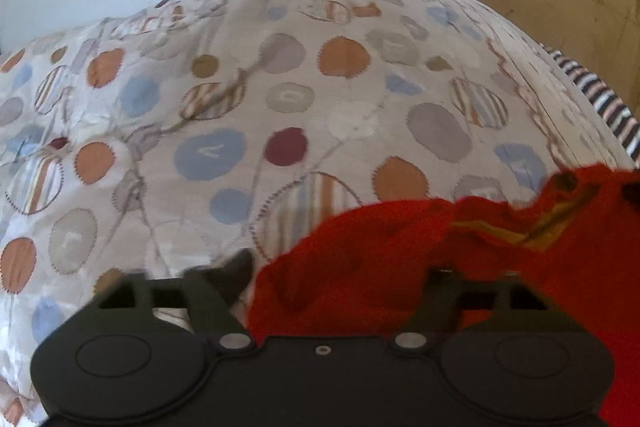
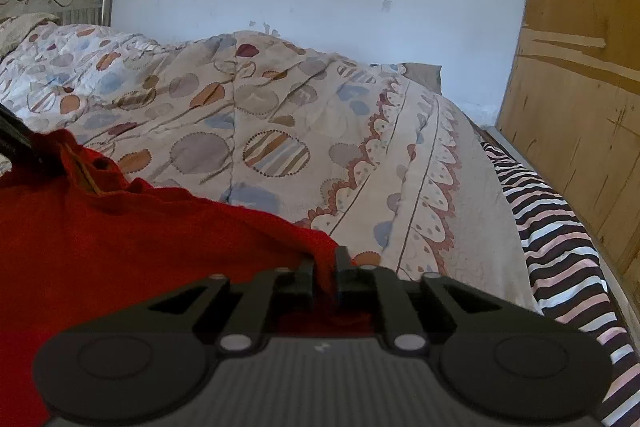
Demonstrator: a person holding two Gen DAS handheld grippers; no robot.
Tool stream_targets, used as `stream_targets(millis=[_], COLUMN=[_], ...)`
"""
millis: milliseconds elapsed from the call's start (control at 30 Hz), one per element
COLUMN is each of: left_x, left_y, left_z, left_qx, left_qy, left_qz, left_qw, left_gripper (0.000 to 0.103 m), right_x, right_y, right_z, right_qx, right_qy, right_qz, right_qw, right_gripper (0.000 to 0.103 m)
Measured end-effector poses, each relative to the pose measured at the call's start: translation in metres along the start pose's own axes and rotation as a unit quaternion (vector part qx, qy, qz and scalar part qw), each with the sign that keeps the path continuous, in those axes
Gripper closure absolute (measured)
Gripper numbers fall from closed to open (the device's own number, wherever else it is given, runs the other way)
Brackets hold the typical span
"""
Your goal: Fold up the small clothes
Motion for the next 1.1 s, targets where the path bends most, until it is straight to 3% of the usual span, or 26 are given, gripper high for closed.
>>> stream_targets(millis=[33, 67, 100, 133, 333, 500, 600, 833, 1000, 1100], left_x=[0.001, 0.003, 0.005, 0.007, 0.021, 0.023, 0.01, -0.052, -0.063, -0.063], left_y=[0.004, 0.009, 0.013, 0.017, 0.042, 0.059, 0.052, 0.005, -0.021, -0.015], left_z=[0.003, 0.006, 0.009, 0.011, 0.022, 0.055, 0.065, 0.047, 0.02, -0.004], left_qx=[-0.004, -0.013, -0.019, -0.022, -0.061, -0.048, -0.036, 0.007, 0.067, 0.131], left_qy=[-0.002, -0.002, 0.0, 0.001, 0.034, -0.021, -0.045, -0.087, -0.106, -0.073], left_qz=[0.004, 0.008, 0.015, 0.022, 0.045, 0.081, 0.075, 0.039, 0.069, 0.11], left_qw=[1.0, 0.9999, 0.9997, 0.9995, 0.9965, 0.9953, 0.9955, 0.9954, 0.9897, 0.9826], left_gripper=[0.017, 0.014, 0.008, 0.005, 0.003, 0.001, 0.001, 0.001, 0.001, 0.001], right_x=[0.0, 0.001, 0.001, 0.0, -0.005, -0.012, -0.019, -0.041, -0.023, -0.025], right_y=[0.0, 0.0, -0.001, -0.002, -0.013, -0.011, -0.003, 0.009, 0.015, 0.012], right_z=[0.0, 0.0, 0.0, 0.001, 0.011, 0.029, 0.034, 0.067, 0.045, 0.01], right_qx=[0.002, 0.003, -0.008, -0.021, -0.037, -0.025, -0.033, -0.059, -0.073, -0.146], right_qy=[0.004, 0.007, 0.011, 0.012, 0.026, 0.022, 0.034, -0.011, -0.01, 0.017], right_qz=[0.0, 0.001, -0.002, -0.005, -0.015, -0.013, -0.012, -0.027, -0.027, -0.029], right_qw=[1.0, 1.0, 1.0, 1.0, 0.999, 0.999, 0.999, 0.998, 0.997, 0.989], right_gripper=[0.05, 0.038, 0.012, 0.0, 0.0, 0.0, 0.0, 0.0, 0.0, 0.0])
Point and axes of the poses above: each gripper's, at about its wrist camera, not at the fingertips, and z roughly against the way its jaws point, y to its left, x to its top, the point moved 2 cm from there along -z, roughly the way its jaws point, and after that the axes turned 14 degrees about y, right-handed, at the moved point
